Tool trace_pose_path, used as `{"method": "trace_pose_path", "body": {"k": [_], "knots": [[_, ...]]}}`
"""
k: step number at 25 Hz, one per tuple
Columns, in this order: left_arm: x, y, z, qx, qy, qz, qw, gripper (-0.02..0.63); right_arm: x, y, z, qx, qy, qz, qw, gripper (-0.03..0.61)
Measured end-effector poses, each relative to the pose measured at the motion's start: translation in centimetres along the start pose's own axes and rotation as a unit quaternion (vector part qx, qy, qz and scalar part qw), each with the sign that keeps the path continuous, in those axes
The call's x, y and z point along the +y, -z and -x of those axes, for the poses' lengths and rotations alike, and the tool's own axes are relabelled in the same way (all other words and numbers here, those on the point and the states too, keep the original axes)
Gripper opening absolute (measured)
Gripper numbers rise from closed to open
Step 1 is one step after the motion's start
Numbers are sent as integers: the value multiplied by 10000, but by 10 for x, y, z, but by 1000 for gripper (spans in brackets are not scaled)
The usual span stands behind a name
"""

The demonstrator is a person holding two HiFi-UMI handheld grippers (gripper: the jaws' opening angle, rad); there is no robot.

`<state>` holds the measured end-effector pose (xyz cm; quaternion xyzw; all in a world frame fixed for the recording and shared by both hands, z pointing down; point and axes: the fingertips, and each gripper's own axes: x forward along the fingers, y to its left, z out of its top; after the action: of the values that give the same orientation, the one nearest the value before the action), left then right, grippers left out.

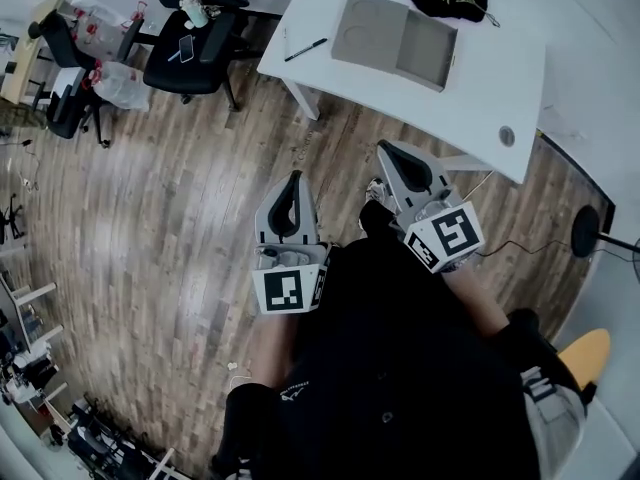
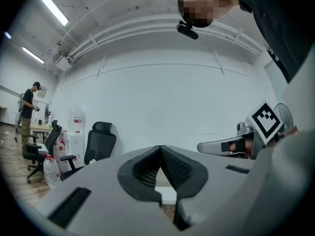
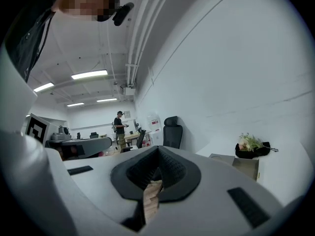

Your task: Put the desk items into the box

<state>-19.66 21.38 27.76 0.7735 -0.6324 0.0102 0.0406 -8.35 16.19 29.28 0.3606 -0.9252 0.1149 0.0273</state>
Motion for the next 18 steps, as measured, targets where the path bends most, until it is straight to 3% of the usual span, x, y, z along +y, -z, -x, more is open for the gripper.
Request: {"method": "trace_pose_path", "body": {"k": [9,18], "knots": [[-15,0,-75,-28,-348,-14,9994,8,-71,-19,-34,-14,-406,98,9991,-2],[-31,16,-120,239,-67,-151,9996,8,-123,-15,-31,78,-36,-60,9999,-2]]}}
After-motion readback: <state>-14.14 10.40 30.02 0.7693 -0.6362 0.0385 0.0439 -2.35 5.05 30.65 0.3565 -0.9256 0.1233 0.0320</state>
